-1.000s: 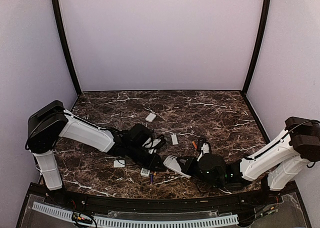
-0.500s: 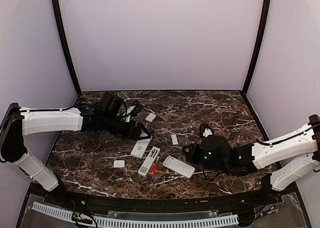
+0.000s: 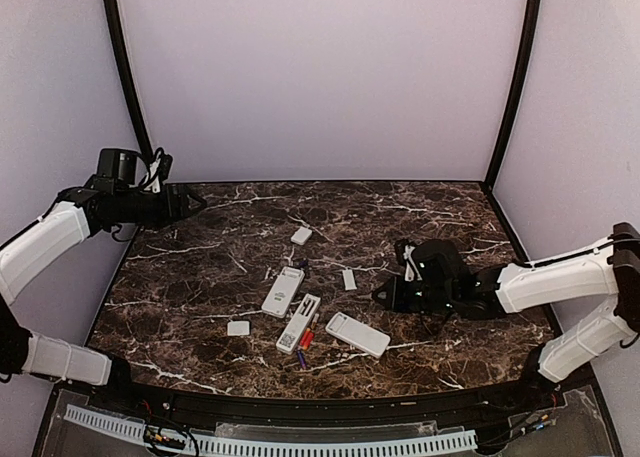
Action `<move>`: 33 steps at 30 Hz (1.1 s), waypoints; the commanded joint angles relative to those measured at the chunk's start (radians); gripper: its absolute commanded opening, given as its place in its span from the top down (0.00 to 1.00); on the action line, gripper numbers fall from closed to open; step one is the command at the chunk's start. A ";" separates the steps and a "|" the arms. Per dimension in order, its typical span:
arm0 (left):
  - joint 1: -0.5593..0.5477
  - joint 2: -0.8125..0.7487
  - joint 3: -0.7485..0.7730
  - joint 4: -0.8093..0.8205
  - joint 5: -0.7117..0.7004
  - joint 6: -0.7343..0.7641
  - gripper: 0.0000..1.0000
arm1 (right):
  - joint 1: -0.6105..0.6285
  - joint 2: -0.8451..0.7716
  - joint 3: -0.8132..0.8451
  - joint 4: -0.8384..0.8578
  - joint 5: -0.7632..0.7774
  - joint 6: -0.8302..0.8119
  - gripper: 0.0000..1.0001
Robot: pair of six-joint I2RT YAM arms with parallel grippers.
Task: Unload the batteries from the remote control
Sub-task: Place the screwdriver at the center of the board.
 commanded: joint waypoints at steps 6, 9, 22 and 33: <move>0.001 -0.087 -0.067 -0.044 -0.152 0.074 0.20 | -0.050 0.094 -0.023 0.140 -0.139 -0.010 0.94; 0.002 -0.085 -0.066 -0.044 -0.149 0.075 0.19 | -0.058 0.095 -0.031 0.140 -0.126 -0.002 0.81; 0.003 -0.087 -0.072 -0.033 -0.127 0.063 0.18 | -0.063 0.000 -0.044 0.026 -0.036 -0.009 0.28; -0.122 -0.116 -0.157 0.138 0.011 0.014 0.23 | -0.063 -0.045 -0.068 0.039 -0.068 -0.020 0.08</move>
